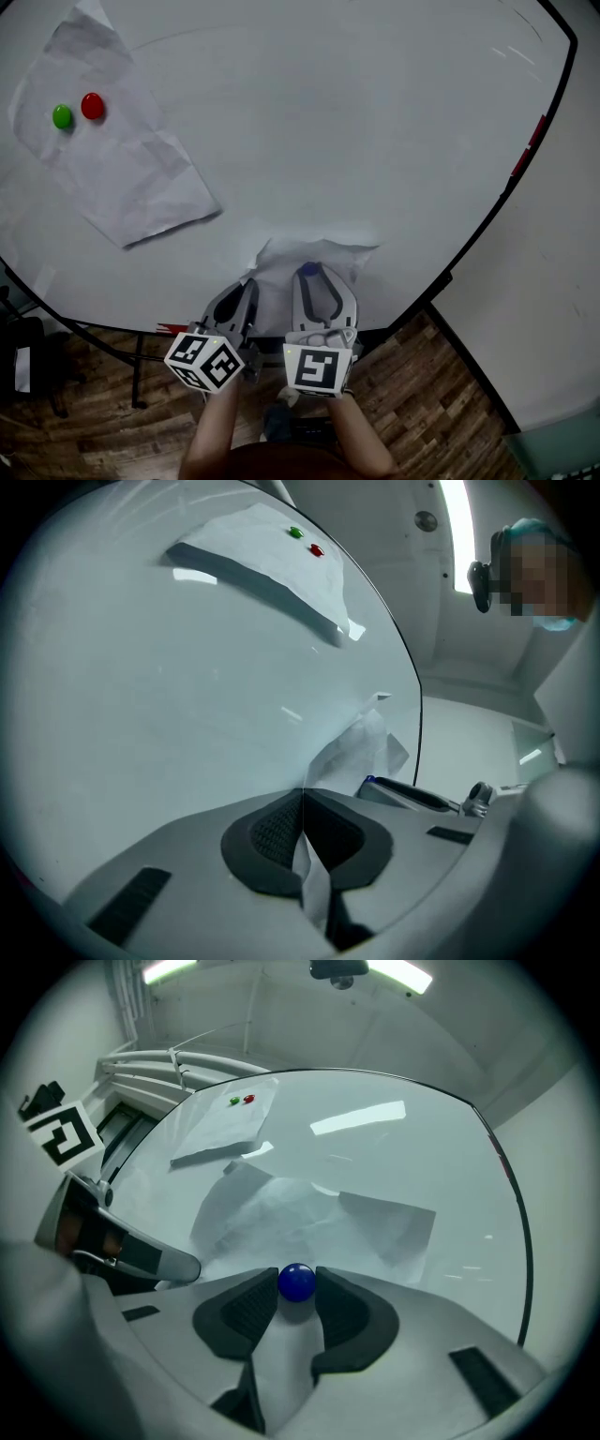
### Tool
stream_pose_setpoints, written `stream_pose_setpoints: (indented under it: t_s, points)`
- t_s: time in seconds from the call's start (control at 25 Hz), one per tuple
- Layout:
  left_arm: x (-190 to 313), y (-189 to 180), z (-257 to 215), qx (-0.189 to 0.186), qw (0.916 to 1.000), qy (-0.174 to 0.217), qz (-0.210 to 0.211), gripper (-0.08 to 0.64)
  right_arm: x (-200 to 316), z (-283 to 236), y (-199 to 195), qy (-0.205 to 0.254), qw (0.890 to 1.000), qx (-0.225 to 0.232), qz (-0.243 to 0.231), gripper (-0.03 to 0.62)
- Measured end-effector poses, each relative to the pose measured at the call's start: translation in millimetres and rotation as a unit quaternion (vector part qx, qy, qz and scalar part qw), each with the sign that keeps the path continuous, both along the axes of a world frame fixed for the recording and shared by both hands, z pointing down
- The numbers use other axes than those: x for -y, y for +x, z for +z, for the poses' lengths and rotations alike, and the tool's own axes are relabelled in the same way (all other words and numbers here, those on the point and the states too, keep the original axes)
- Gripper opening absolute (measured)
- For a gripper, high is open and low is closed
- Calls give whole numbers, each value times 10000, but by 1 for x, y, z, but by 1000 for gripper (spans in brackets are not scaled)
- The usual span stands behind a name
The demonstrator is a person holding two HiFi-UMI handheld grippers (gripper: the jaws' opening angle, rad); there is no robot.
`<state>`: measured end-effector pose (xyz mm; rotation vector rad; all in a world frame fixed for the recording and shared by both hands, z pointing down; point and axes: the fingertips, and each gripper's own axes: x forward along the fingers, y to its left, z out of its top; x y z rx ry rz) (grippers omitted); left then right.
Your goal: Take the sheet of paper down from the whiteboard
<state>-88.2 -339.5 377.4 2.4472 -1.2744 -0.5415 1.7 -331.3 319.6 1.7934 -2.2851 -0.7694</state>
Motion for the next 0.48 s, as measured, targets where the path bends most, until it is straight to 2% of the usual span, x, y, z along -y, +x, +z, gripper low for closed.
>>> stream_pose_setpoints:
  t_s: [0.24,0.48]
  points:
    - [0,0,0,-180,9998,-48,36,25,-5,7,-4,-16,9999,-91,-102,135]
    - [-1,0,0,-338,9993,-110,123,25,-5,10,-1,-95,9999,62,-93,135]
